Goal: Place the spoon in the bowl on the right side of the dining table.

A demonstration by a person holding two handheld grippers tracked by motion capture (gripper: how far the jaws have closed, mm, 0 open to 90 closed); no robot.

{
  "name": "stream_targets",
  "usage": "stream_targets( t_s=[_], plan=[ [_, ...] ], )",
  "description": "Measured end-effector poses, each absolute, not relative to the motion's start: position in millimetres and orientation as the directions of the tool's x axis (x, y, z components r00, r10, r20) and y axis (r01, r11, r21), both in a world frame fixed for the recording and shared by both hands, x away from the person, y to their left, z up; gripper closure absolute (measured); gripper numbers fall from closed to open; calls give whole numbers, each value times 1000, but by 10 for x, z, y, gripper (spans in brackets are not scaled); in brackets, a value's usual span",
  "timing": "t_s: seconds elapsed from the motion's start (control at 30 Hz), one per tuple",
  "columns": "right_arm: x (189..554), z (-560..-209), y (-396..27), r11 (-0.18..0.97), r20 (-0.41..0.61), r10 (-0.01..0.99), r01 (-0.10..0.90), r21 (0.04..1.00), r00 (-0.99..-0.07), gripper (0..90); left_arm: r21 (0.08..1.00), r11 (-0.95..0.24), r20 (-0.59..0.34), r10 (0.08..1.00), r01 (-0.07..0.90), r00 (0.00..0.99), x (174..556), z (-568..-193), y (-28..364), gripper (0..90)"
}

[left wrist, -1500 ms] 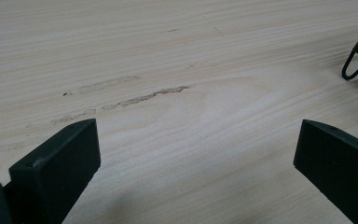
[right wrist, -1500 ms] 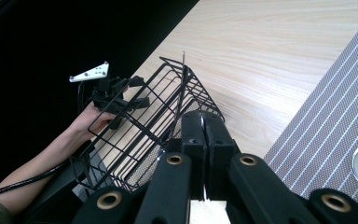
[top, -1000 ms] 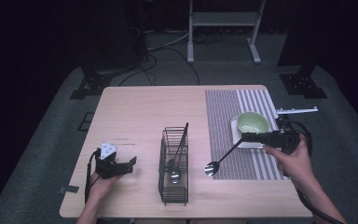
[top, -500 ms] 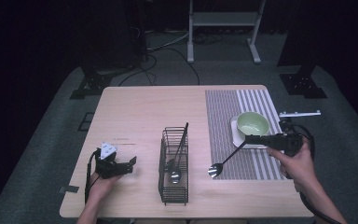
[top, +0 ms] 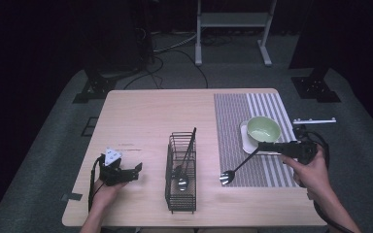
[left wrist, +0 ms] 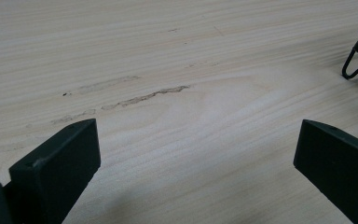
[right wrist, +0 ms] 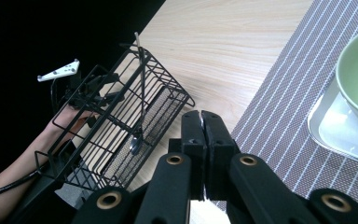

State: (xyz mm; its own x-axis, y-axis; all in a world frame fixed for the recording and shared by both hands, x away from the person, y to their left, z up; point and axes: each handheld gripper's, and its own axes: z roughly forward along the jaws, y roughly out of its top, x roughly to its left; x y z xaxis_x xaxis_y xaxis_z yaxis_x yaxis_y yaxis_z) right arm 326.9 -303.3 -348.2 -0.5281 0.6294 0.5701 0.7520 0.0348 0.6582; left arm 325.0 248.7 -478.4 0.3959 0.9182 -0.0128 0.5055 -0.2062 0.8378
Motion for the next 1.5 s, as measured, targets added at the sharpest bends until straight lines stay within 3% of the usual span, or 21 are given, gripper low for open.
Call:
stream_targets(
  t_s=[1.5],
  plan=[
    [3449, -3757, -3459, -101, 603, 694, 776, 623, -394, 885, 837, -206, -14, 919, 507, 395, 3251, -4783, 2489, 0]
  ],
)
